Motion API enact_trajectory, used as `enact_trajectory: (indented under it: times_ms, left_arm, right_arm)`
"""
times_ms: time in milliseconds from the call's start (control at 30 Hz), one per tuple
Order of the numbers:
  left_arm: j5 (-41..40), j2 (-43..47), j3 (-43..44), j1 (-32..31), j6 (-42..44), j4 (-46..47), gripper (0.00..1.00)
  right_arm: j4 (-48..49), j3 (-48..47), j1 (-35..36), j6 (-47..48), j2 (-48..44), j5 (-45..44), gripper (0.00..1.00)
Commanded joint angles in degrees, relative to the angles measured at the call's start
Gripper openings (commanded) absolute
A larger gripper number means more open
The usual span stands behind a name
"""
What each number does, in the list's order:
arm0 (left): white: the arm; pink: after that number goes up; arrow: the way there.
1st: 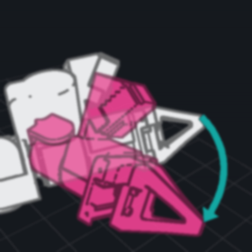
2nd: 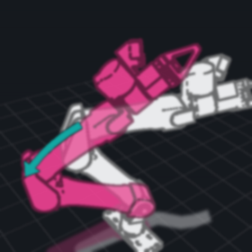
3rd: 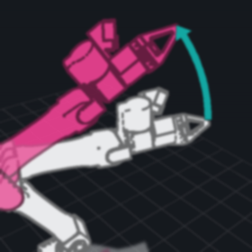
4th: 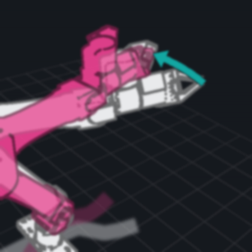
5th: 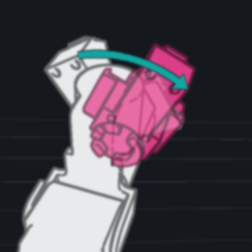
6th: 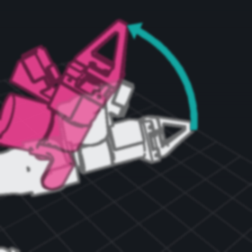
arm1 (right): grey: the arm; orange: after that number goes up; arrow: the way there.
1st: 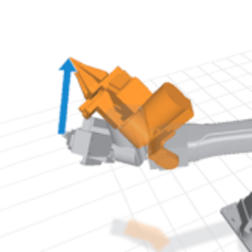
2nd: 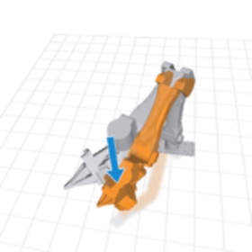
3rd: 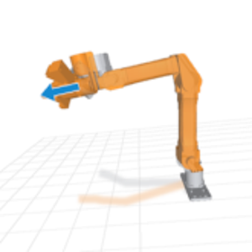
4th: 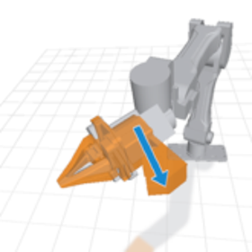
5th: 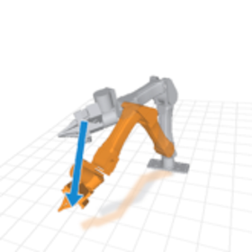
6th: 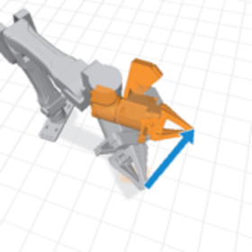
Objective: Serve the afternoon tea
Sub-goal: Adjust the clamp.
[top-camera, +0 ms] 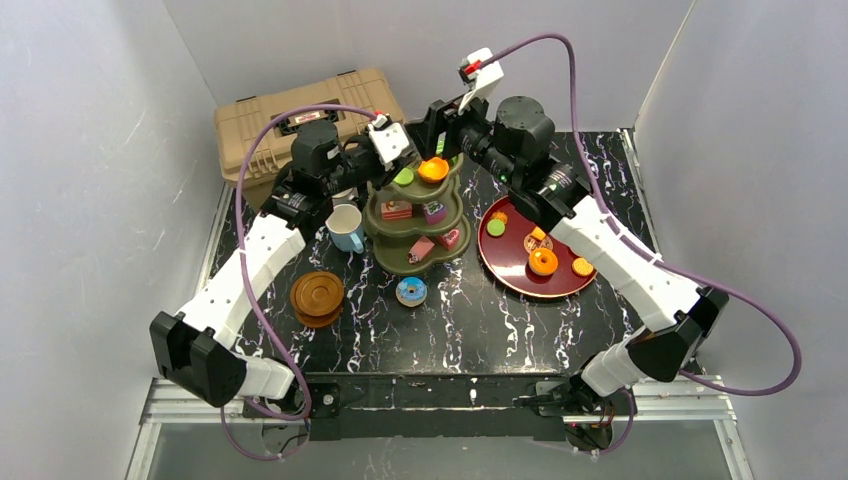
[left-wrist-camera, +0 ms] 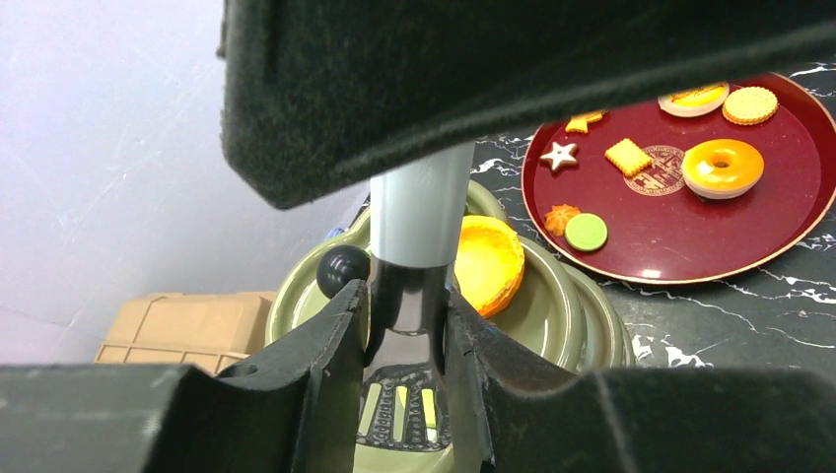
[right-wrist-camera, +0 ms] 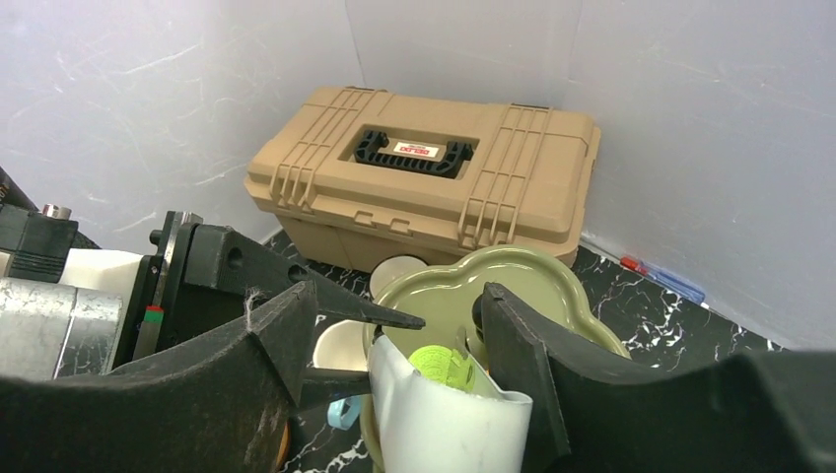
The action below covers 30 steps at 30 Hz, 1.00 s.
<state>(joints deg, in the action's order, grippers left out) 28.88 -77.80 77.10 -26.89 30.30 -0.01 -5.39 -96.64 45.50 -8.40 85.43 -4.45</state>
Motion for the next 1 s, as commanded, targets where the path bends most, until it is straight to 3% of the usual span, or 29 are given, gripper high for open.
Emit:
enact_trajectory:
  times_ms: [0,200,300,367,567,700,967]
  left_arm:
    - [1.69,4.41,0.48,-0.63,0.27,3.19,0.11]
    - [1.26,6.59,1.87,-2.61,-2.28,3.26,0.00]
    - [-0.65,6.91,2.97,-4.05,-4.91,3.26,0.00]
    - [-2.09,7.09,3.71,-4.89,-6.85,3.26,0.00]
    - [-3.48,7.86,4.23,-8.38,-7.41,2.91,0.00]
    - [-3.97,7.57,4.75,-10.63,-6.64,2.67,0.00]
    - [-5.34,8.10,3.87,-13.06,-3.80,2.98,0.00]
  right_arm:
    - [2.75,0.21,0.22,-1.54,-4.07,-0.30,0.71]
    - [-5.43,-1.57,0.21,-6.47,-5.42,-0.74,0.75]
    - [-8.84,-1.22,0.23,-9.79,-6.93,-1.35,0.80]
    - [-8.52,1.13,0.22,-11.82,-8.84,-1.67,0.89]
    - [-4.18,6.52,0.21,-15.53,-13.32,-1.06,0.94]
    - [-2.02,8.57,0.21,-17.32,-14.24,0.69,0.90]
    - [-2.43,10.49,-0.29,-20.12,-15.66,0.04,0.70]
